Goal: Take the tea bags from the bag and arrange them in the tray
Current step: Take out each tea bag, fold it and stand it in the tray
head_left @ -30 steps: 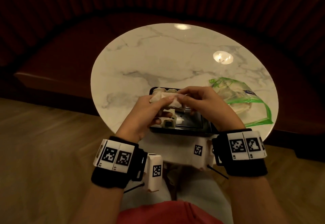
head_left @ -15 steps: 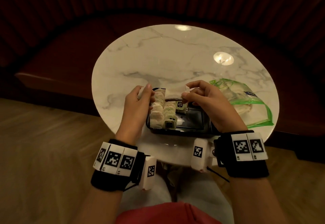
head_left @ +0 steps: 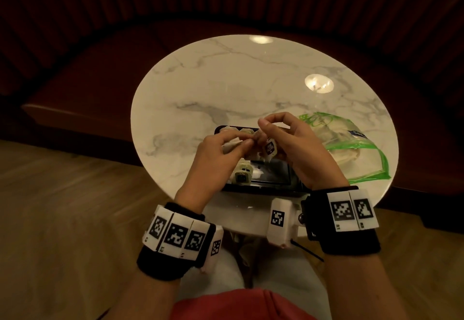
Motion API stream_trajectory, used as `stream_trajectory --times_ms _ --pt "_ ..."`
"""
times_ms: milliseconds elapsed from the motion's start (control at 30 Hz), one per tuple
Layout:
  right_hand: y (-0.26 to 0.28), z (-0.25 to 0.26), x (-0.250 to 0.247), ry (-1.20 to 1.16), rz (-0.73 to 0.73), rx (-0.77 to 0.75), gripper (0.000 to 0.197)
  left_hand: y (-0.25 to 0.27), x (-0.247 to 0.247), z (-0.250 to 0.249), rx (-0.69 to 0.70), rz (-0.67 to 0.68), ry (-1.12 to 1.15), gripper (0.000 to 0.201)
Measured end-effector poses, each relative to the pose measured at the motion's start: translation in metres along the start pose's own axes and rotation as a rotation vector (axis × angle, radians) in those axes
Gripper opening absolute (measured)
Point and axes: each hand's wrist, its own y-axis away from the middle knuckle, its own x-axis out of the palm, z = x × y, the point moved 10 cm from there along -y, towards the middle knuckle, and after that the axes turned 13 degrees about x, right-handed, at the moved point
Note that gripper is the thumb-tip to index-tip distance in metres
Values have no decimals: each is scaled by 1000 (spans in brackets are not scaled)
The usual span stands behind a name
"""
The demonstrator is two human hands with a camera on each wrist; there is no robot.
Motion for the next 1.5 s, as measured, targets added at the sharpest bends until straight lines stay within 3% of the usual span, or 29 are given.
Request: stream_trajectory --times_ms 133,333,467,700,933,1133,1333,1500 --pt "2 0 5 -37 73 27 19 1 -8 9 -83 -89 50 10" --pt "2 2 4 44 94 -21 17 3 -16 17 -130 -168 117 12" --pt "0 4 -2 176 -4 -70 5 4 -17 17 -115 -159 86 12" --pt "-3 1 -4 228 -24 -75 6 3 -17 15 -104 -158 107 11" --pt "3 17 -4 273 -30 -189 34 3 -12 6 -69 -78 88 16" --pt "5 25 -4 361 -74 -274 11 5 -2 4 -80 -25 107 18" --pt "-15 20 -27 438 -227 -242 6 10 -31 33 -179 -151 -26 19" --pt "-37 4 -41 601 -338 -210 10 18 -58 56 -285 -121 -329 6"
